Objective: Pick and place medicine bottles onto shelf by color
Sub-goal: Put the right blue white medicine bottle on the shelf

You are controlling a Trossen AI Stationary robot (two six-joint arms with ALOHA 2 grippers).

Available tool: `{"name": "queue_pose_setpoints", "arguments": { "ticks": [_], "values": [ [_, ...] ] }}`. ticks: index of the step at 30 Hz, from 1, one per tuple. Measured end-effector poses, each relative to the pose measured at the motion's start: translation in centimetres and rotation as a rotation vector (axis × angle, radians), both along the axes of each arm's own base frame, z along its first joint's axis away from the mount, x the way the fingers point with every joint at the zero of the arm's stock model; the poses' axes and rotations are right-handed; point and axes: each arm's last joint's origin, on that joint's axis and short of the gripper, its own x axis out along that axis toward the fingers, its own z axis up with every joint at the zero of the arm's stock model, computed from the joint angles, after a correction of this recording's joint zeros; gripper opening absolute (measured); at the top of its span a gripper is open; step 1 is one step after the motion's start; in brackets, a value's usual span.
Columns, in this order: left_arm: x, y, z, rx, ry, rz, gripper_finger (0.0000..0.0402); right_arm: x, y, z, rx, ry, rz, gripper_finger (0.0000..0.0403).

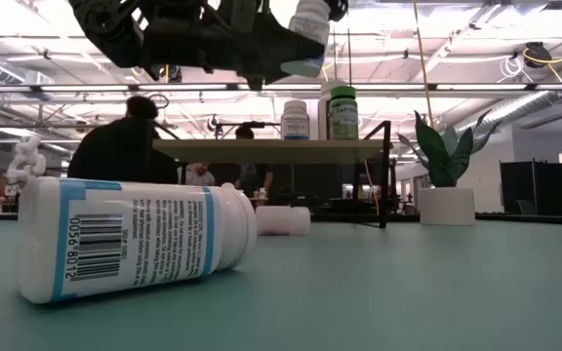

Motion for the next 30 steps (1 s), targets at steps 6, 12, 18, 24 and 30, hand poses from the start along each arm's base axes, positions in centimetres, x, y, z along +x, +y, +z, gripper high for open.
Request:
{"name": "queue_pose_setpoints", "arguments": {
  "ticks": [6,12,18,24,30],
  "values": [
    [0.0,0.6,0.2,0.01,-0.006,0.018,0.017,-0.7,0.1,0.8,-0.006,-0.044,0.021,0.0302],
    [0.0,1.3,0.6,-0.008,-0.031,0.05,0.017,-2.0,0.3,1.3,0.006,-0.019,0.031,0.0302],
    [0.0,1.4,0.7,-0.009,-0.04,0.051,0.017,-1.5,0.2,0.0,0.009,-0.015,0.023,0.0302],
    [0.0,1.3,0.6,-0.006,-0.04,0.028,0.017,-1.1,0.2,-0.7,0.003,-0.029,0.024,0.0291],
    [0.0,1.3,0.6,-0.002,-0.037,0.028,0.017,-1.1,0.1,-0.6,0.001,-0.038,0.024,0.0228]
  ]
}}
